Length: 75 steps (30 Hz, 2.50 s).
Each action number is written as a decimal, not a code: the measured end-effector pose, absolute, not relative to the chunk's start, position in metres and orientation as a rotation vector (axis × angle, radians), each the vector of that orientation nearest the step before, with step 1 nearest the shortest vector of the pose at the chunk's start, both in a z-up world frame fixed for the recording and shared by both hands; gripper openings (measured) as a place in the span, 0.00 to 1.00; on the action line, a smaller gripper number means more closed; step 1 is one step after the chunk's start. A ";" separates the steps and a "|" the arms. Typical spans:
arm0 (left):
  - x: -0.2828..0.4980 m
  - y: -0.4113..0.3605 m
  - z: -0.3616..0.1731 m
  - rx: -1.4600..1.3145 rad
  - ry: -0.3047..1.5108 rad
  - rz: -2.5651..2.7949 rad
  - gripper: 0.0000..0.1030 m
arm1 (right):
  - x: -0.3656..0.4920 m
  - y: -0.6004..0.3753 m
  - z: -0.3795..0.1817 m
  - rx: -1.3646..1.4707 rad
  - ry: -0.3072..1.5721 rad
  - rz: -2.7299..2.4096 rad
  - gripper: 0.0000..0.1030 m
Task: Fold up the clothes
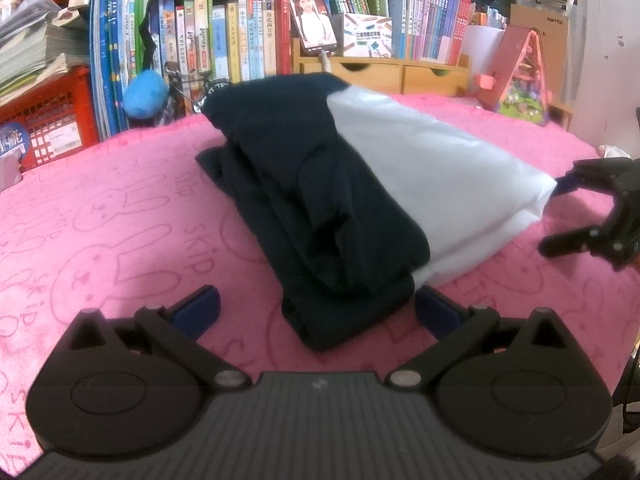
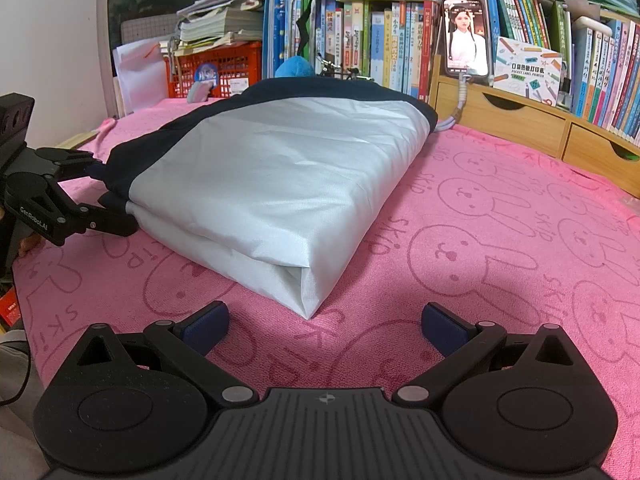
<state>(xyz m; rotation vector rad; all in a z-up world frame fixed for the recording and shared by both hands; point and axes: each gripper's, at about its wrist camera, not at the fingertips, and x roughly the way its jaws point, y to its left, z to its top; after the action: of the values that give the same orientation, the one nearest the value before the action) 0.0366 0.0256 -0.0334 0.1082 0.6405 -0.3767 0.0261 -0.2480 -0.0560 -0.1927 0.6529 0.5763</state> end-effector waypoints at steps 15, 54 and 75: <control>0.037 0.024 -0.033 0.114 0.640 -0.377 1.00 | 0.025 -0.247 -0.056 -0.200 0.648 0.575 1.00; 0.035 0.028 -0.033 0.095 0.635 -0.367 1.00 | 0.017 -0.242 -0.056 -0.223 0.618 0.544 1.00; 0.037 0.018 -0.012 -0.005 0.749 -0.436 1.00 | 0.000 -0.222 -0.039 -0.245 0.578 0.582 1.00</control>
<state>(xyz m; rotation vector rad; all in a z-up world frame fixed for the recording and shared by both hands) 0.0365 0.0181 -0.0122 -0.0046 0.7487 -0.4355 -0.0003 -0.2217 -0.0388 -0.2453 0.5784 0.5825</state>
